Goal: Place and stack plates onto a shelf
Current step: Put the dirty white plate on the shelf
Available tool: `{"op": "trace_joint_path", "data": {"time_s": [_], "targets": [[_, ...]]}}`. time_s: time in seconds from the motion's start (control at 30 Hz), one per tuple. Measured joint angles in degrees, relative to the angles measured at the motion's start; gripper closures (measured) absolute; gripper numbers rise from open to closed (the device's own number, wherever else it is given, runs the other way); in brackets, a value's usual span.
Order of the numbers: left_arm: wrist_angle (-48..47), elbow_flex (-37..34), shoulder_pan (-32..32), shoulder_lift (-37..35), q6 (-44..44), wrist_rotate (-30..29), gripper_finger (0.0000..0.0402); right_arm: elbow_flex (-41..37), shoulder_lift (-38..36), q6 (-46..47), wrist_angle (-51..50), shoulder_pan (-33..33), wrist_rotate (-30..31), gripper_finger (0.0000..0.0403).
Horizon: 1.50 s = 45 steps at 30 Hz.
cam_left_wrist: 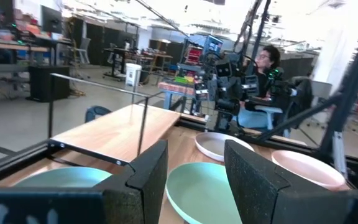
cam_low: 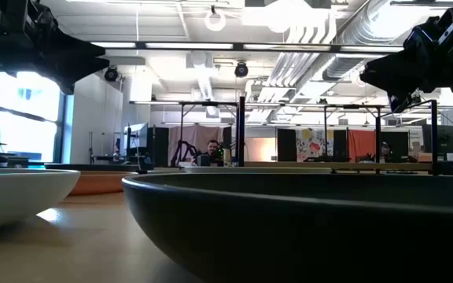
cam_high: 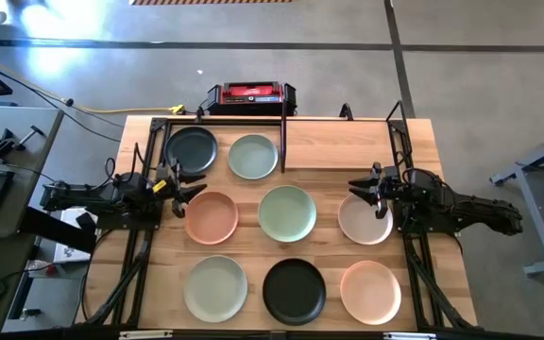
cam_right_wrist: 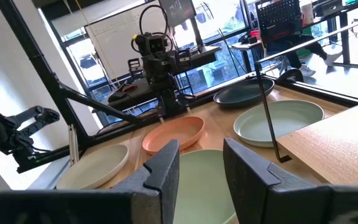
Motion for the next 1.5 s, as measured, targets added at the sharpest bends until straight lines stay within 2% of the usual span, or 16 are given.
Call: {"op": "trace_joint_path", "data": {"time_s": [0.43,0.67,0.77,1.23,1.37,1.5], "targets": [[9.8,0.02,0.0,0.0,-11.77,-7.75,0.0255,-0.01,0.02,-0.02,0.0,0.01,0.01,0.0293],[15.25,0.03,0.0,0.0,-14.09,-9.13,0.0255,-0.01,0.02,-0.27,0.0,-0.01,0.01,0.0293],[14.69,0.02,0.01,0.02,-12.4,-11.55,0.0255,-0.01,0.0,0.12,0.0,0.01,0.01,0.0293],[14.96,0.02,0.04,0.0,-16.28,-13.64,0.0255,0.0,0.0,7.58,1.05,0.01,0.55,0.0293],[14.97,0.02,0.02,0.0,-19.09,-16.27,0.0255,0.01,0.02,11.58,0.78,0.0,3.48,0.0293],[16.92,0.02,0.04,0.02,-21.43,-20.14,0.0255,0.01,0.04,11.16,2.86,-0.01,3.64,0.0293]]}}
